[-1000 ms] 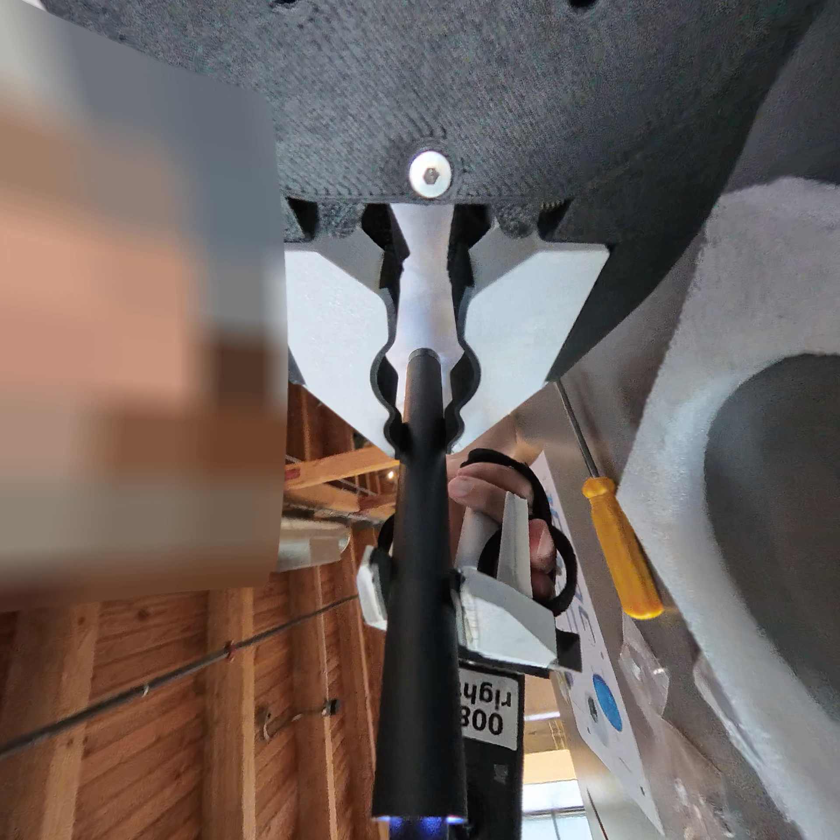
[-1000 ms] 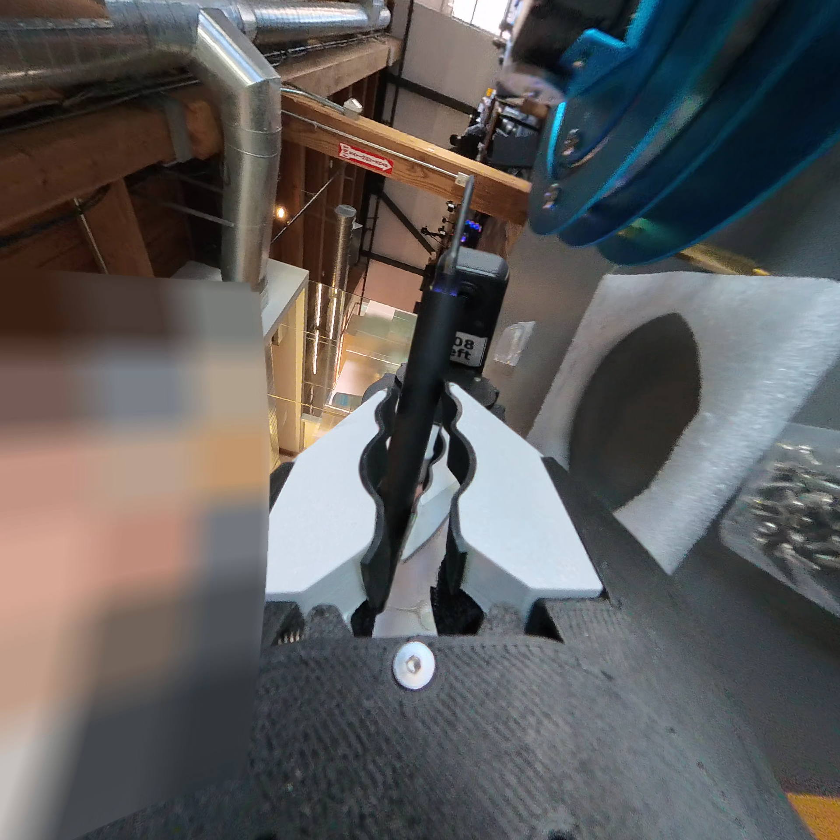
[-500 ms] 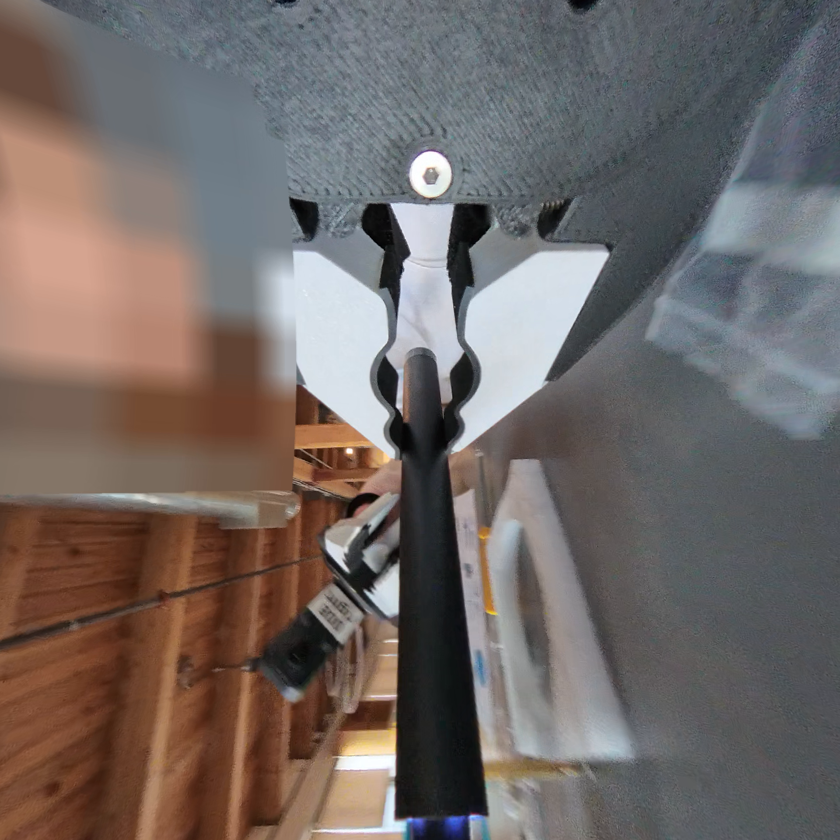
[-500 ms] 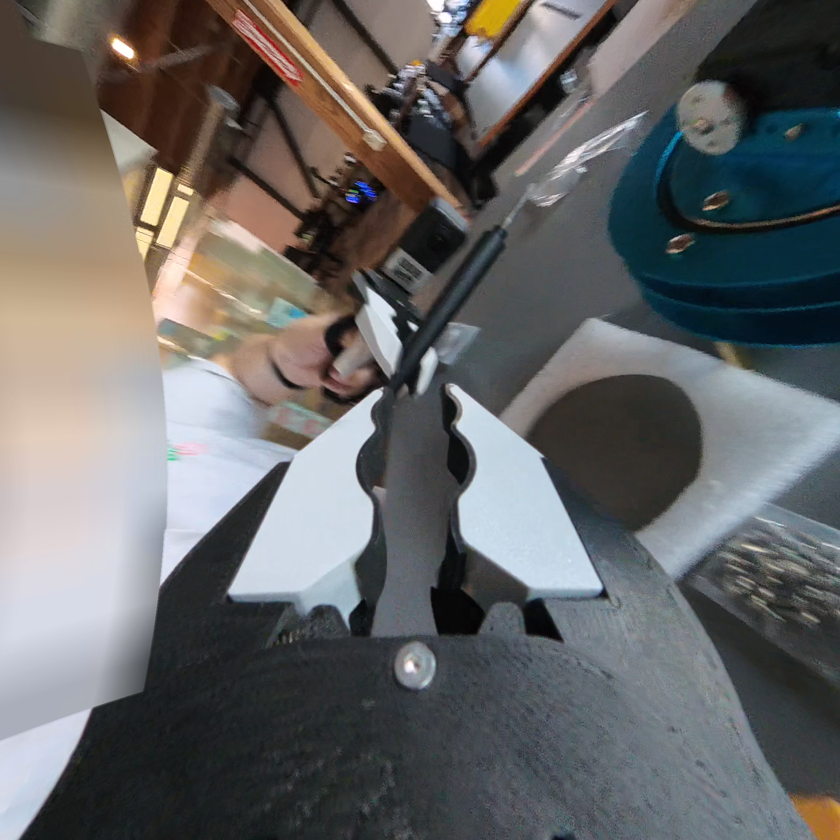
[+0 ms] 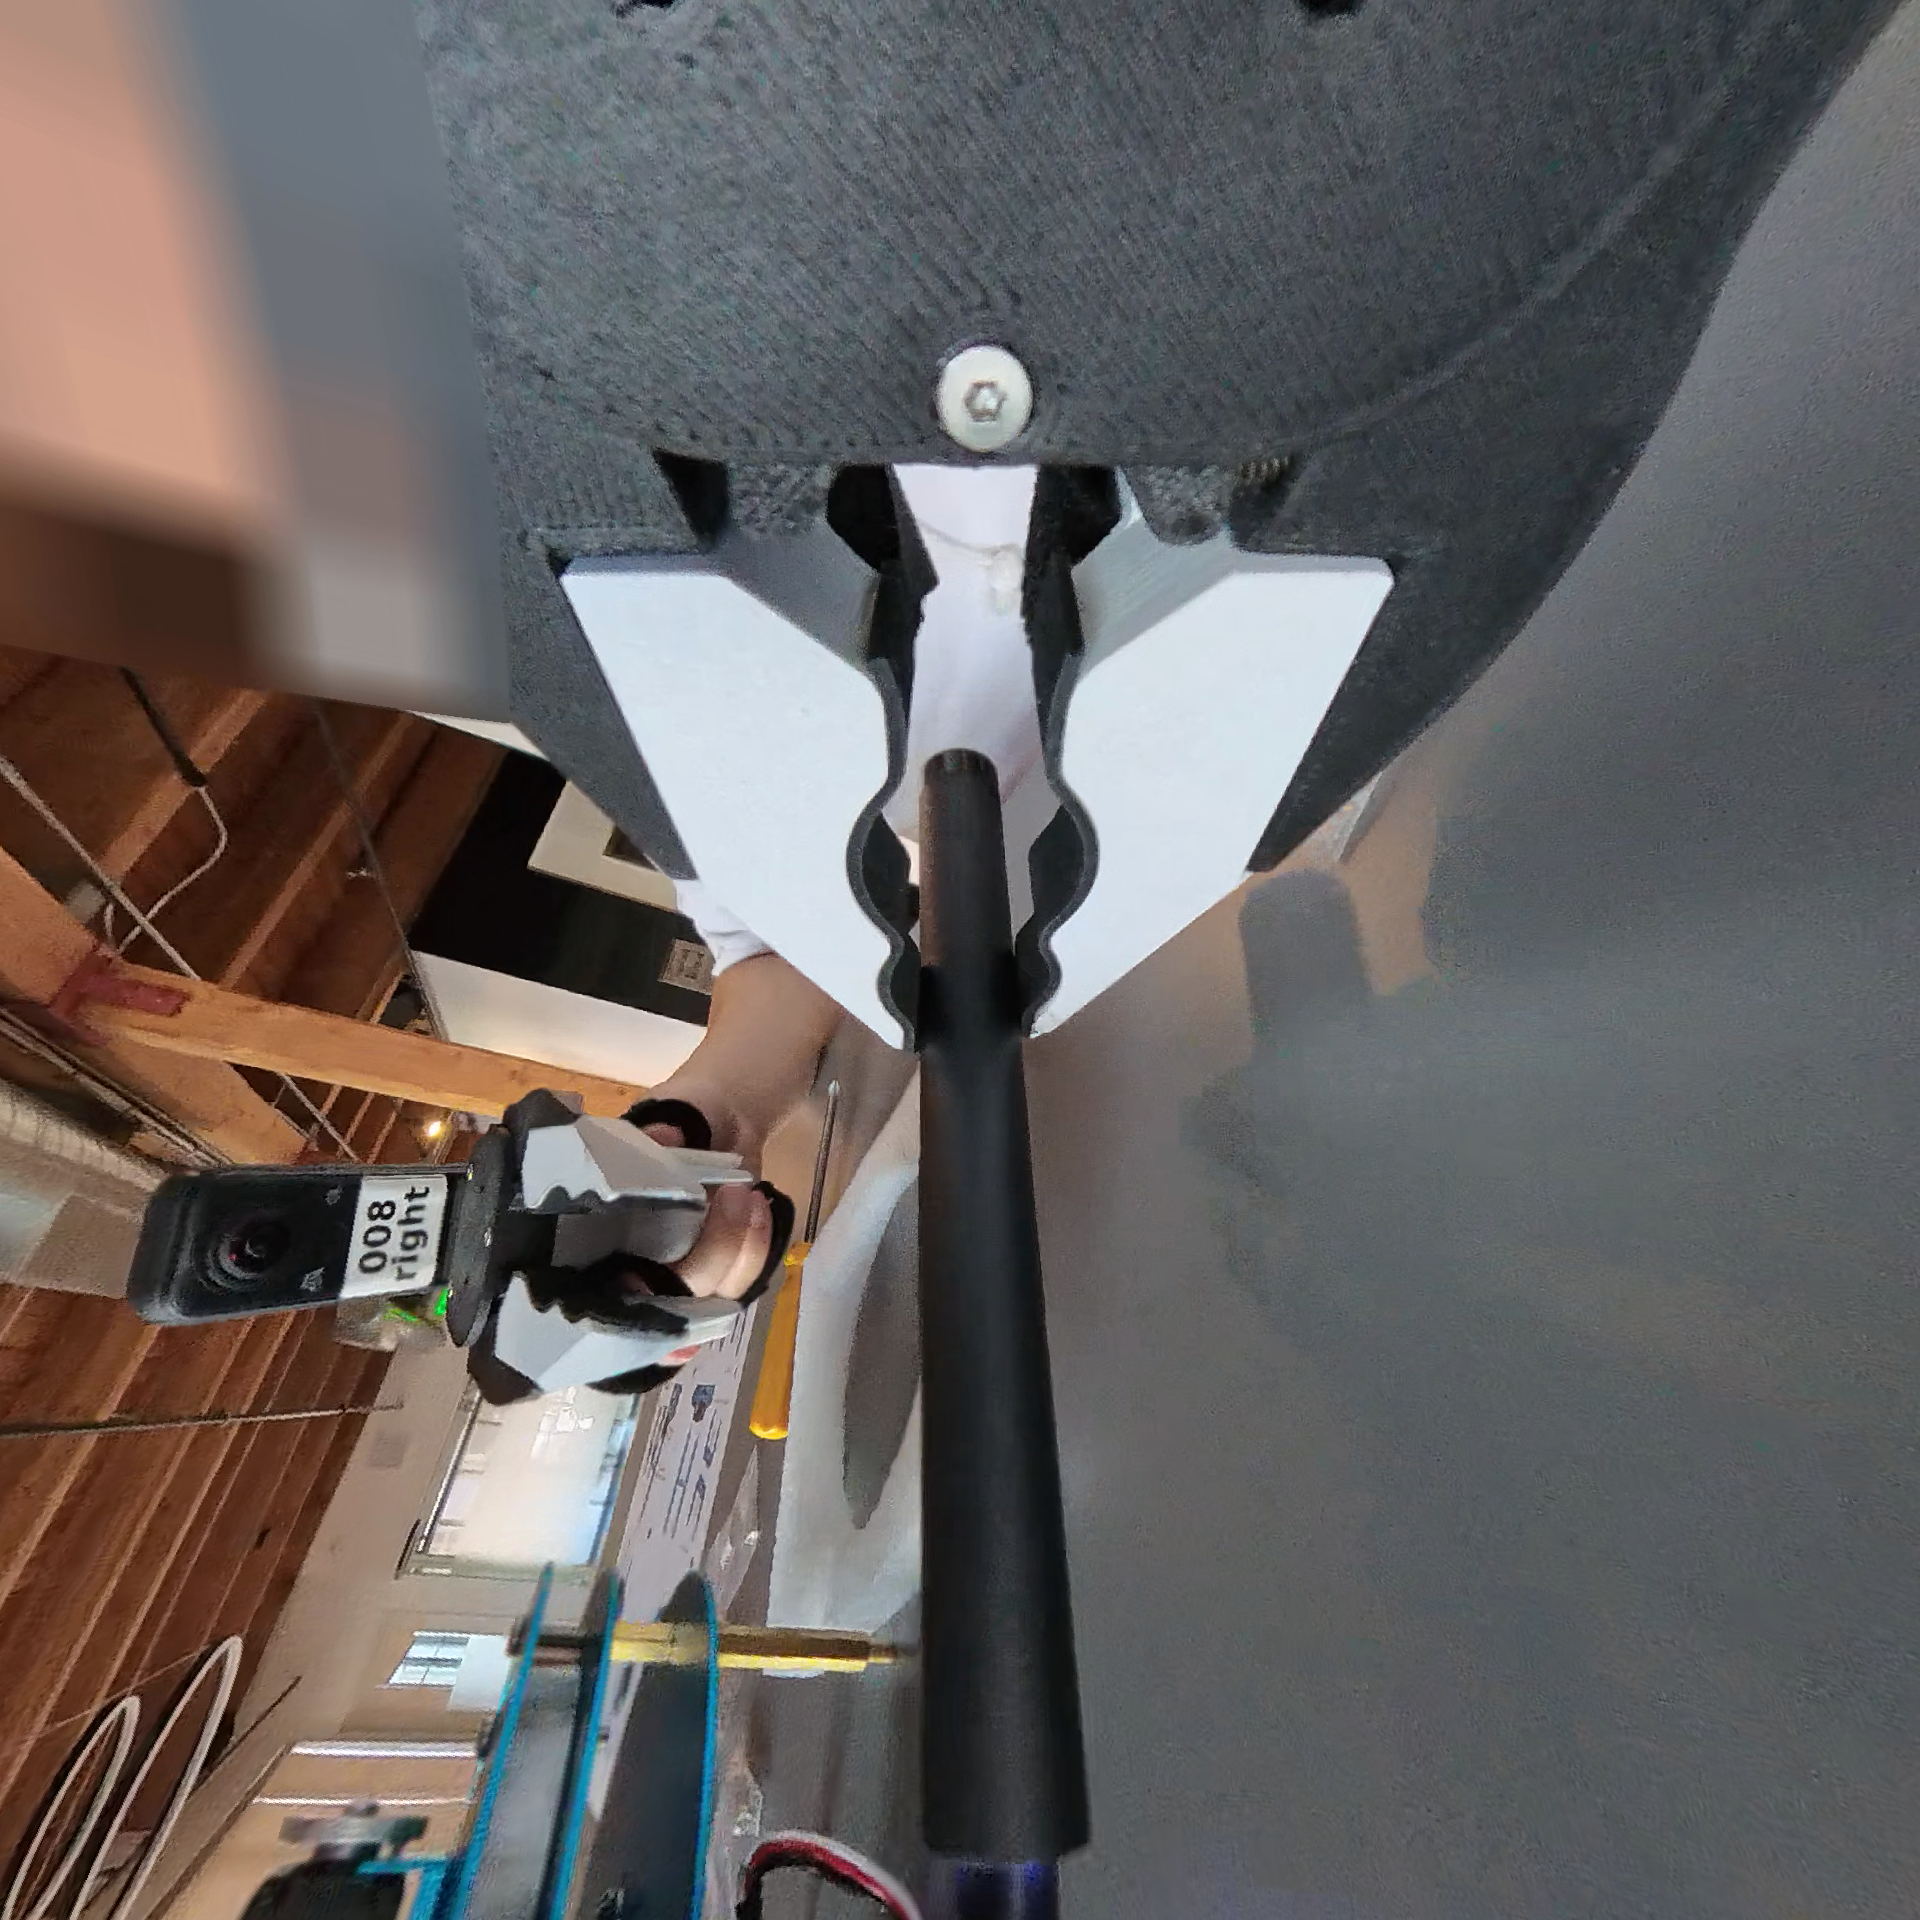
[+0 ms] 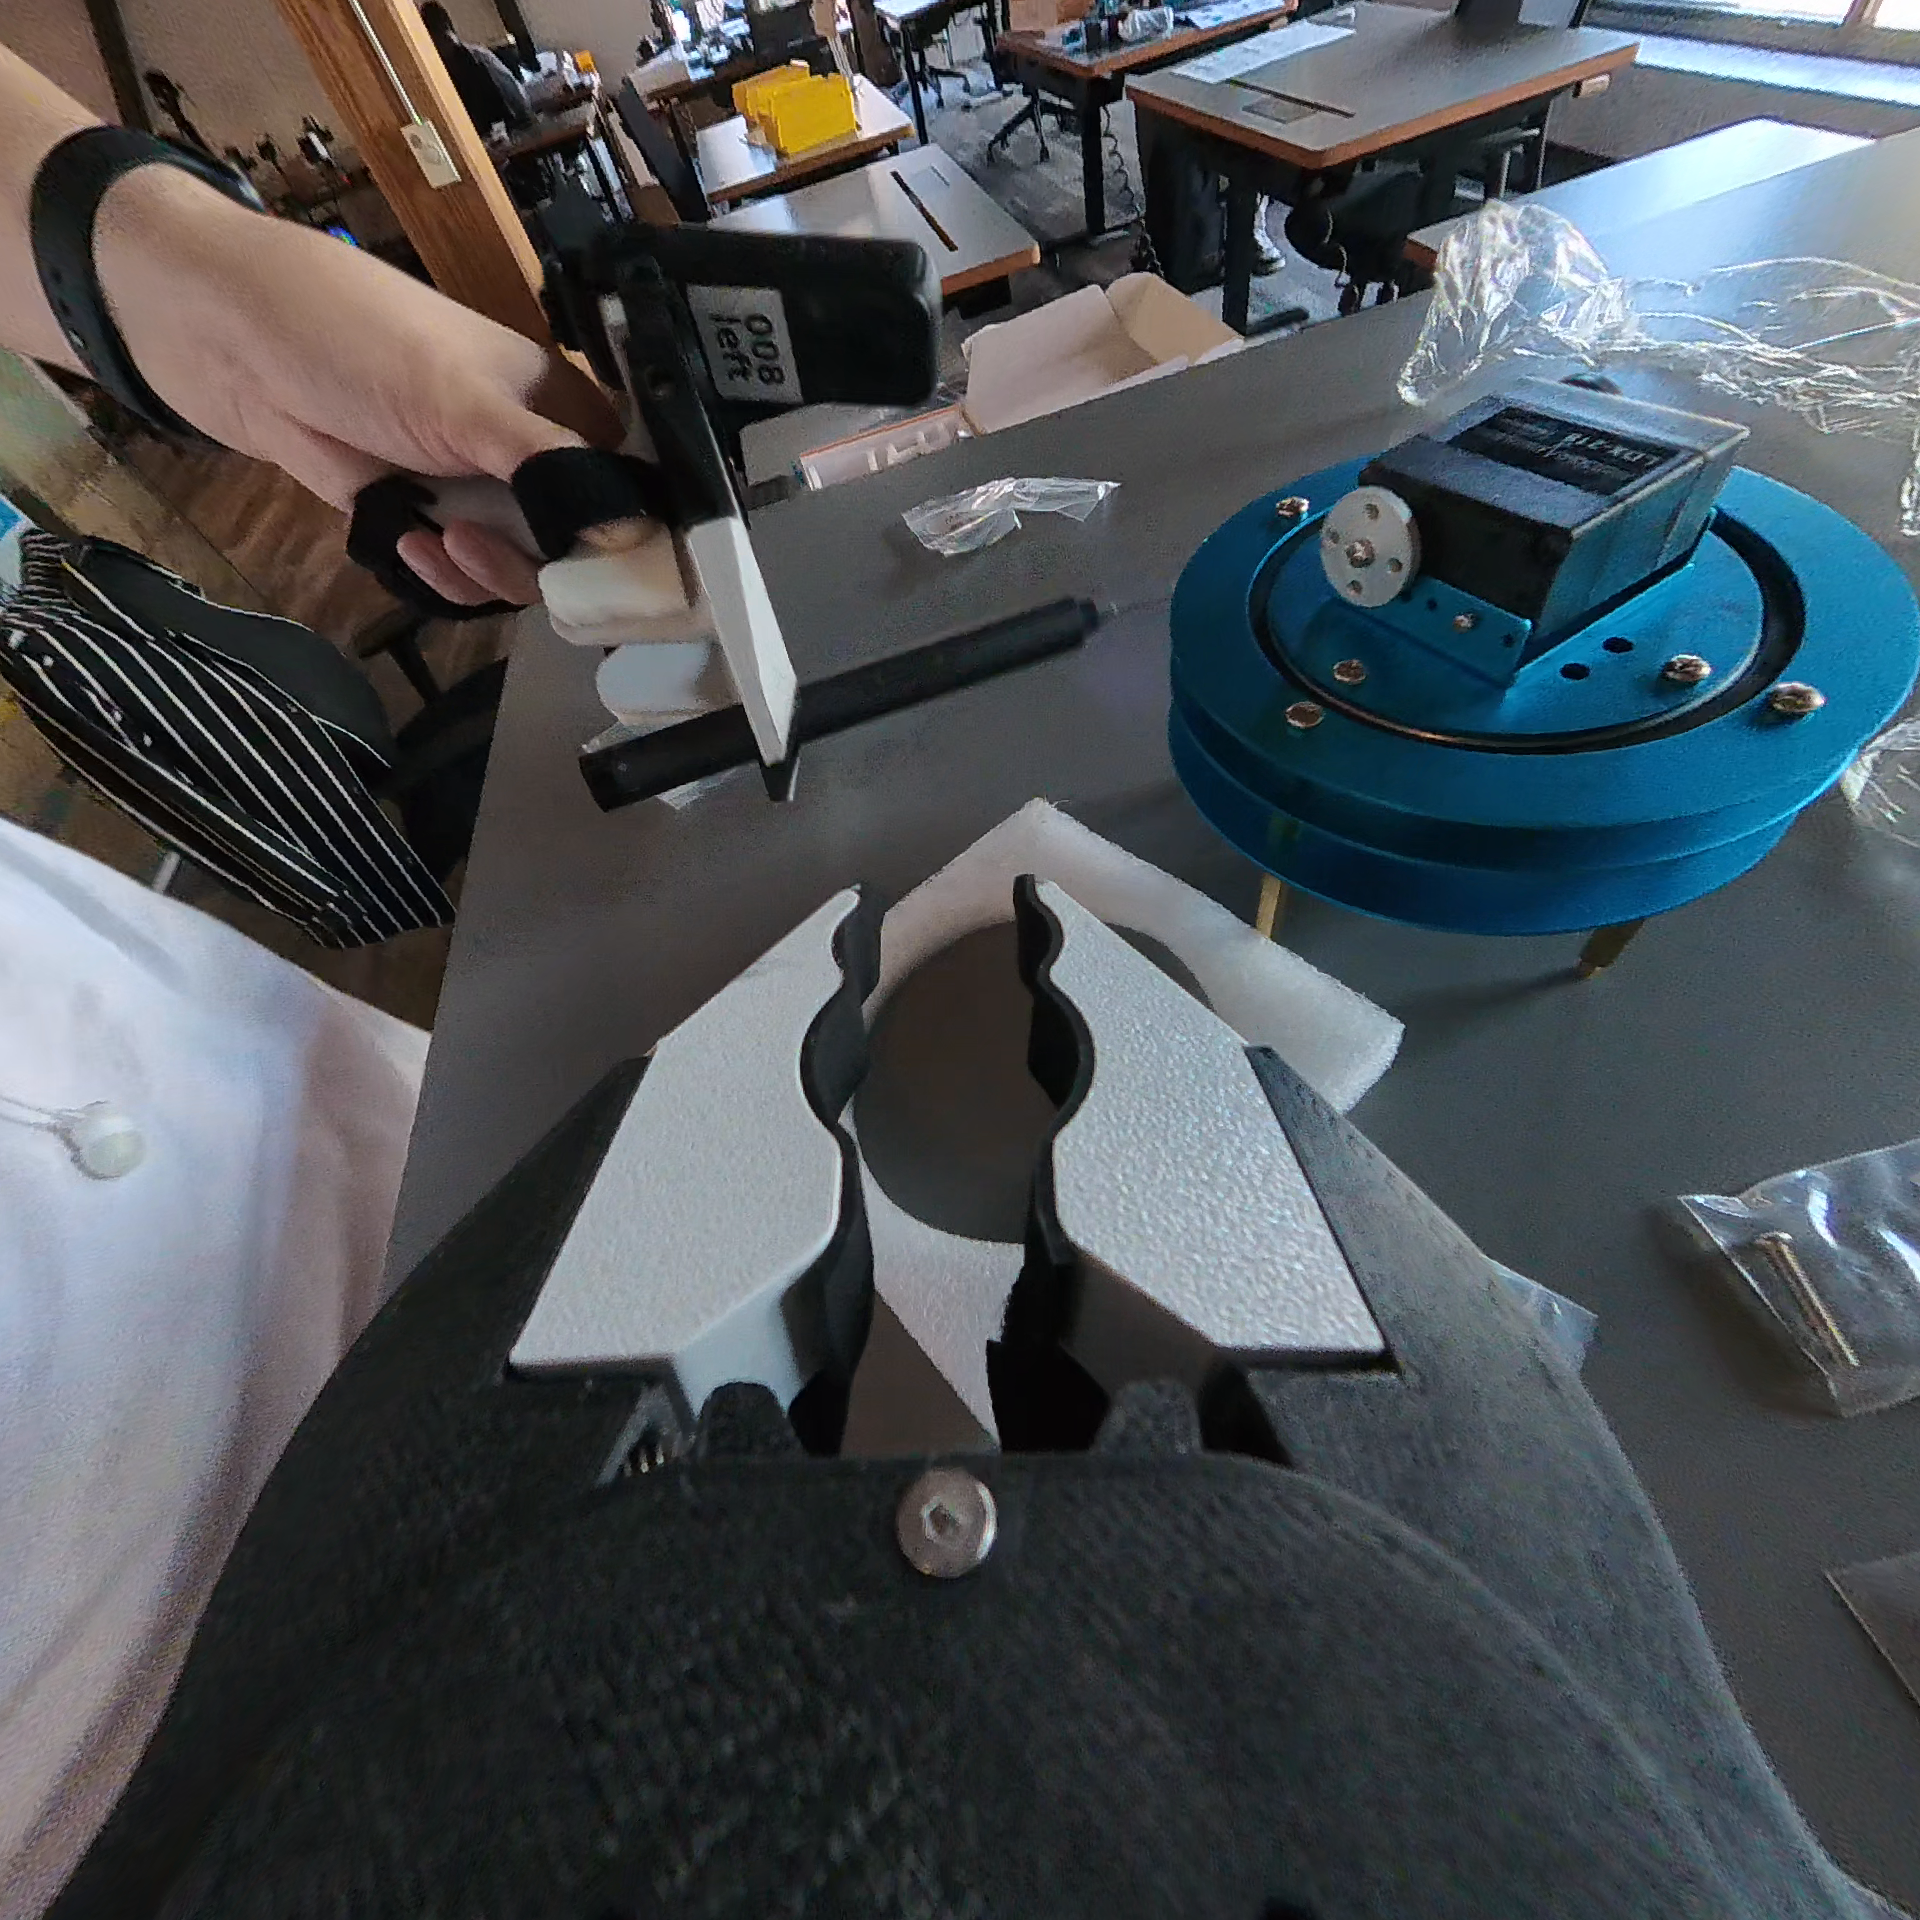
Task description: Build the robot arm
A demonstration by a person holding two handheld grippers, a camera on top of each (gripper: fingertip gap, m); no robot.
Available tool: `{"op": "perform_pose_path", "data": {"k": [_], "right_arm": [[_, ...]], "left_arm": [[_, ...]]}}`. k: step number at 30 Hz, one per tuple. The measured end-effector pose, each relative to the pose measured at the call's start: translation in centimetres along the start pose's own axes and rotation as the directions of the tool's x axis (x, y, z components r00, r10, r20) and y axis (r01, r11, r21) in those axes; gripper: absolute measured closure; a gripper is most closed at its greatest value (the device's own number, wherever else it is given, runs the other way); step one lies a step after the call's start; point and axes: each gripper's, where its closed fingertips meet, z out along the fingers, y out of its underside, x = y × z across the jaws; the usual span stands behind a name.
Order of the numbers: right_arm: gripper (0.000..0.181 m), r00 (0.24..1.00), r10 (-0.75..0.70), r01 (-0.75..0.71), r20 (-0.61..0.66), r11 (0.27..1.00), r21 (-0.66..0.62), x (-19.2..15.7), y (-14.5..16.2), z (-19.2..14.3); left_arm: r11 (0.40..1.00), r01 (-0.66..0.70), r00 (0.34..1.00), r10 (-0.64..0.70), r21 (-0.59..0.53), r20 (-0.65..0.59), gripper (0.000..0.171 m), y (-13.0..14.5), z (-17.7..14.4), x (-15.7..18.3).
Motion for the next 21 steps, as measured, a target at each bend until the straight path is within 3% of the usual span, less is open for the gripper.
{"op": "perform_pose_path", "data": {"k": [7,11,16,21], "right_arm": [[0.156,1.000,0.000,-0.001,0.024,0.999,0.036,0.0,-0.1,-0.9],[0.156,1.000,-0.025,0.025,-0.003,1.000,-0.008,-0.1,0.5,-1.3],[0.155,0.997,0.066,-0.066,0.027,0.998,0.007,-0.3,0.3,-1.5],[0.155,0.999,0.035,-0.033,-0.034,0.998,0.054,1.0,-0.5,-2.2]], "left_arm": [[1.000,0.030,0.999,-0.030,0.002,0.022,0.156,0.2,1.6,-1.2],[0.999,0.026,0.999,-0.025,-0.038,0.031,0.156,0.7,2.0,-1.3],[0.998,-0.019,0.996,0.024,-0.059,0.083,0.149,1.4,1.6,-1.3],[0.986,-0.165,0.973,0.164,-0.012,0.163,0.136,0.5,-0.5,-1.2]]}}
